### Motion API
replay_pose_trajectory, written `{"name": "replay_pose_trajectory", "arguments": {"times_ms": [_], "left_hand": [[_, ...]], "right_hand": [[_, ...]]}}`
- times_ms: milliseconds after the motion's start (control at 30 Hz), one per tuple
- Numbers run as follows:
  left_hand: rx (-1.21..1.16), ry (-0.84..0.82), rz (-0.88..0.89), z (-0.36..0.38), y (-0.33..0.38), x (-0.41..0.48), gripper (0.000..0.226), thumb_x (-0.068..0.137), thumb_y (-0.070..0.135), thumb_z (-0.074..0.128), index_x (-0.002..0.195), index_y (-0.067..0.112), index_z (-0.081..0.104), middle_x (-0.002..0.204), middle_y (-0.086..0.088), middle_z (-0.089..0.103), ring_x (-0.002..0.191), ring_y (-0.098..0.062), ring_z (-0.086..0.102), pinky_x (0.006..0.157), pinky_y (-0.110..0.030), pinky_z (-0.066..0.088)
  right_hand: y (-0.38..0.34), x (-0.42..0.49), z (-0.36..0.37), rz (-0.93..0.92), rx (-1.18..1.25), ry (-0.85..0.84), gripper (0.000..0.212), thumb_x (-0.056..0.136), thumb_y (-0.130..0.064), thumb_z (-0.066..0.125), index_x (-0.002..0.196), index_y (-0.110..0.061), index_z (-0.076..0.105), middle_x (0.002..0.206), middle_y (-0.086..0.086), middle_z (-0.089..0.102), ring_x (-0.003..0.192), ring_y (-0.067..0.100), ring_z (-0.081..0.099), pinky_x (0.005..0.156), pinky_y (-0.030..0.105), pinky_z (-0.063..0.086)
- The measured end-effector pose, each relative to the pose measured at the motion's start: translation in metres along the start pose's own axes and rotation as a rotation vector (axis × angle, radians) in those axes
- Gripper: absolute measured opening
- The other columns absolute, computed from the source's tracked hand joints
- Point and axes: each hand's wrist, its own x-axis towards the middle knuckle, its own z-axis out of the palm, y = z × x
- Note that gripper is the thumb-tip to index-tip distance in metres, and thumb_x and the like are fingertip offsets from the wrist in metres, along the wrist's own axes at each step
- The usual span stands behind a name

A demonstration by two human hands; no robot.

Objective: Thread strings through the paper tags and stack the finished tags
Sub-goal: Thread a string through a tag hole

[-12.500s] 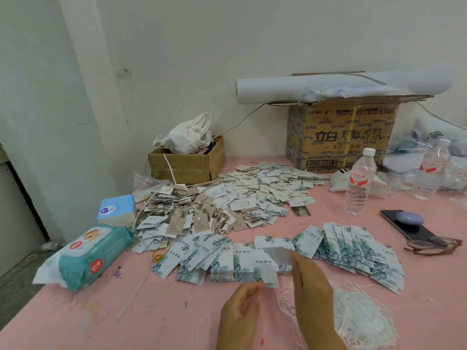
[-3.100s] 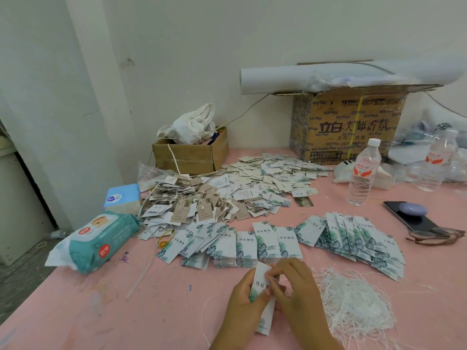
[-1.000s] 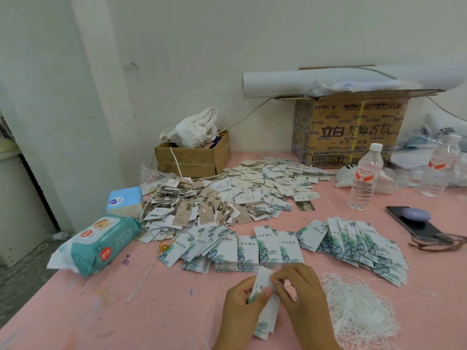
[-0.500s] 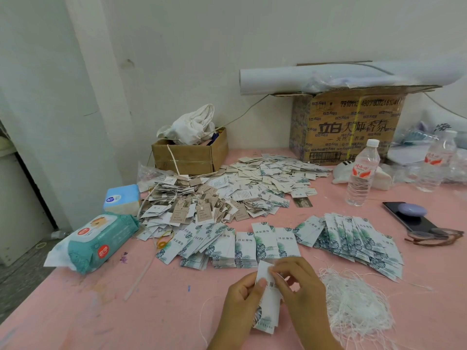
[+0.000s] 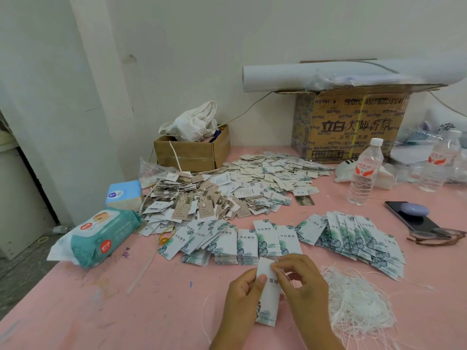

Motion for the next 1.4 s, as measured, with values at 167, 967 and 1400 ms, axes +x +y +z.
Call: {"name": "replay_pose_trajectory", "arguments": {"times_ms": [167,967,1400], "left_hand": [[-0.014,0.007,0.023,0.001,0.001,0.0,0.023,0.095,0.024,0.052,0.105,0.021,0.073,0.096,-0.021,0.072,0.085,-0.034,0.065,0.082,-0.061,0.053],[0.036,-0.061,-0.014,0.003,0.006,-0.005,0.024,0.096,0.029,0.055,0.118,0.029,0.064,0.09,-0.016,0.073,0.067,-0.028,0.069,0.056,-0.034,0.056],[0.186,-0.054,0.026,0.004,0.003,-0.006,0.044,0.094,0.01,0.061,0.127,0.039,0.058,0.108,0.007,0.072,0.094,-0.02,0.07,0.079,-0.036,0.059]], "right_hand": [[-0.003,-0.001,0.0,-0.033,-0.031,0.043,0.032,0.072,0.007,0.077,0.078,-0.024,0.07,0.086,-0.013,0.064,0.082,0.007,0.061,0.067,0.014,0.048],[0.001,-0.001,-0.002,-0.103,-0.194,0.043,0.037,0.072,-0.002,0.079,0.081,-0.034,0.064,0.088,-0.023,0.058,0.084,0.004,0.054,0.066,0.013,0.042],[0.005,-0.001,-0.004,-0.126,-0.249,0.023,0.026,0.07,-0.003,0.081,0.083,-0.023,0.071,0.091,-0.022,0.058,0.09,0.004,0.053,0.066,0.02,0.043]]}}
